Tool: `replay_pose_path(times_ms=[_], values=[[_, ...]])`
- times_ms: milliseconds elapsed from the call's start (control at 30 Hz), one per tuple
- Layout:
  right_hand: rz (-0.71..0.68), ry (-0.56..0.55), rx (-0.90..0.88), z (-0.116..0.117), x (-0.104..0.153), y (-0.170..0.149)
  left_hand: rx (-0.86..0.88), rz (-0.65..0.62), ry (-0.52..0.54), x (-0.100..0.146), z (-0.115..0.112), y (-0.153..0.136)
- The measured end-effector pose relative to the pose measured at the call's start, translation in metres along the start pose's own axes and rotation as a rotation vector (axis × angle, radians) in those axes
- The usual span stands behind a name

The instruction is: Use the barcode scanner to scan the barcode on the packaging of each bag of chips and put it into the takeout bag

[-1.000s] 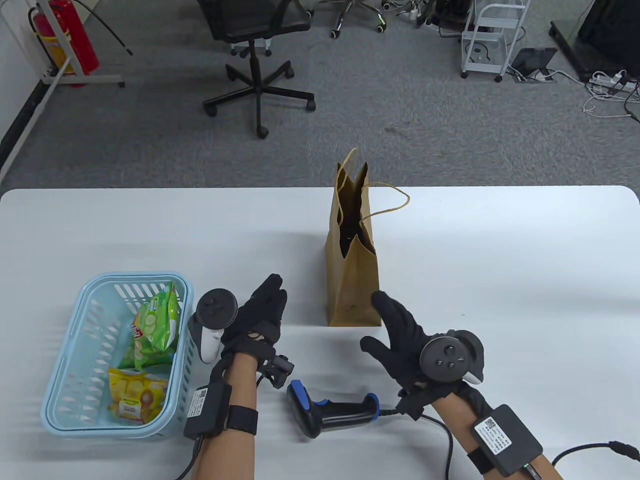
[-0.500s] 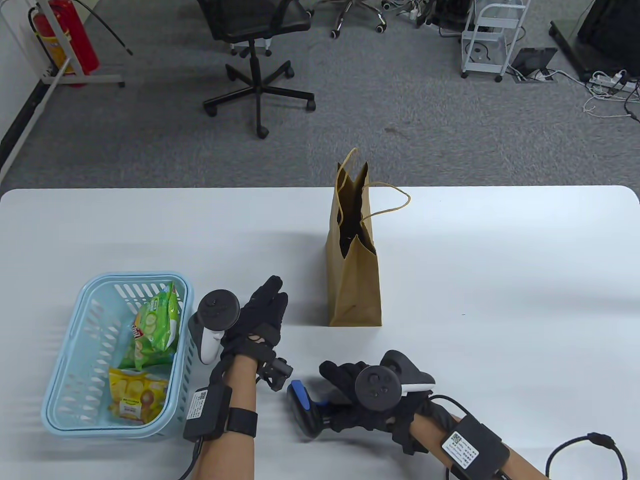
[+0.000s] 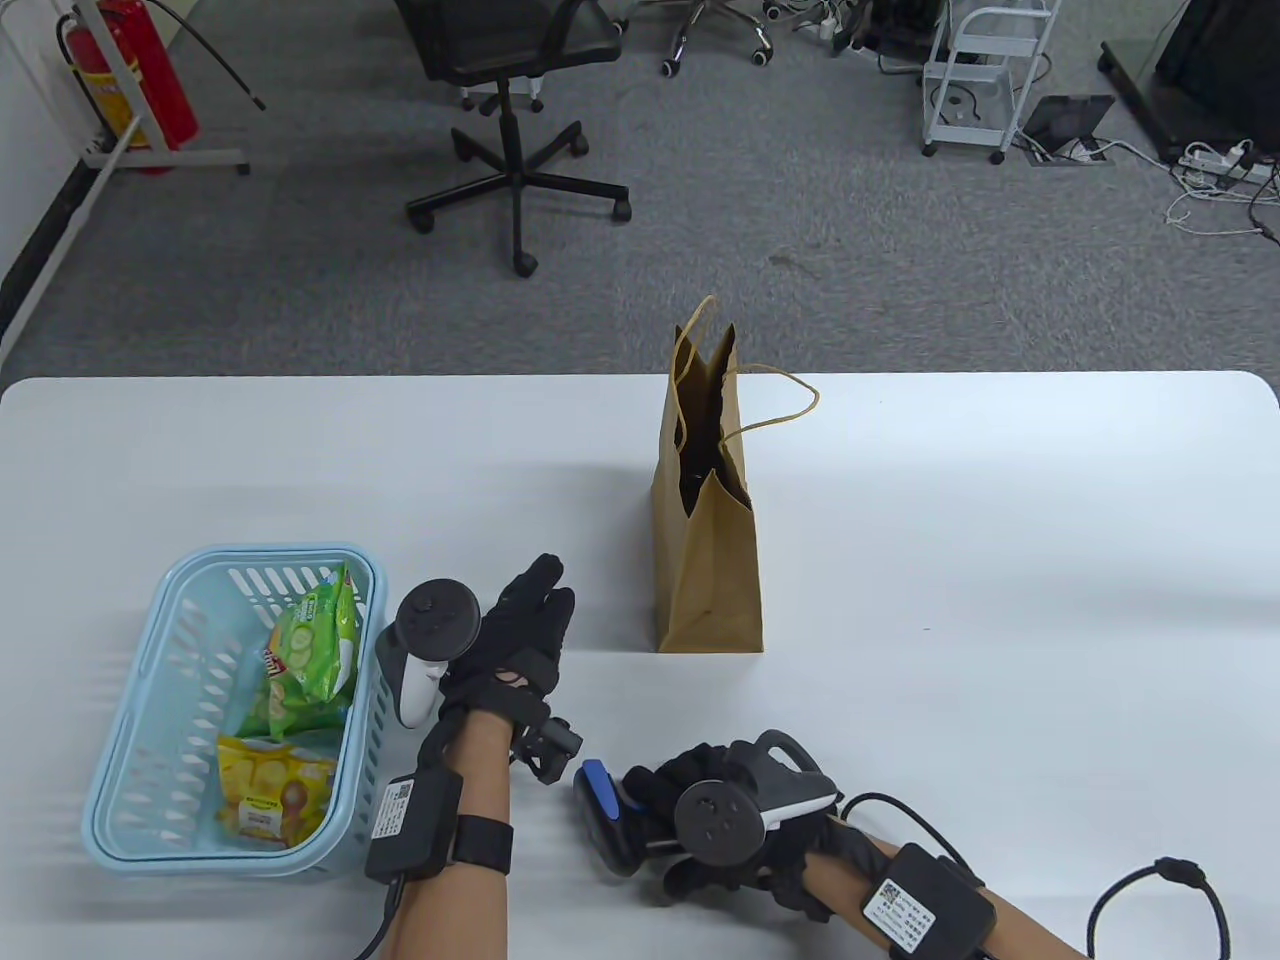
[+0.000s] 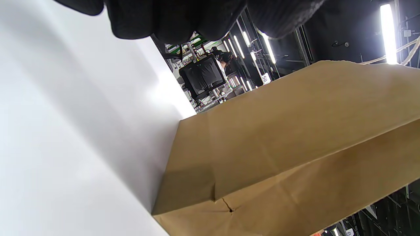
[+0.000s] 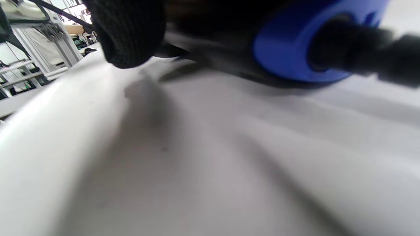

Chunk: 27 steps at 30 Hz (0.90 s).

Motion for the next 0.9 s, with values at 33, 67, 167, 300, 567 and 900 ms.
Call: replay_pose_path(times_ms=[33,67,167,300,567,900], values=[[0.009,-0.014,0.021,0.001,-0.001,0.001,-0.002,0.000,-0.001,0.000,0.000,0.000],[0.007,-0.023,0.023,0.002,-0.002,0.002,-0.004,0.000,-0.001,0.000,0.000,0.000],[0.024,-0.018,0.048,0.002,-0.005,0.005,-0.006,0.001,-0.003,0.000,0.001,0.000],[0.033,-0.037,0.113,0.003,-0.006,0.009,-0.004,0.003,0.000,0.001,0.002,-0.001],[0.026,-0.119,0.056,-0.002,-0.001,0.001,-0.013,-0.001,-0.006,0.001,0.001,-0.001],[0.034,-0.281,0.057,-0.039,0.024,-0.004,-0.012,-0.001,-0.011,0.000,0.000,-0.001]])
Point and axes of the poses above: the tracker on the back of each hand, its own y axis roughly to the thumb side, its own x axis roughly from the fingertips to the wrist, z = x × y, the point moved 1 cm from there along -x, roughly from the wrist to the fingertips, and after that the axes turned 2 degrees about -z, right-handed, at the moved point
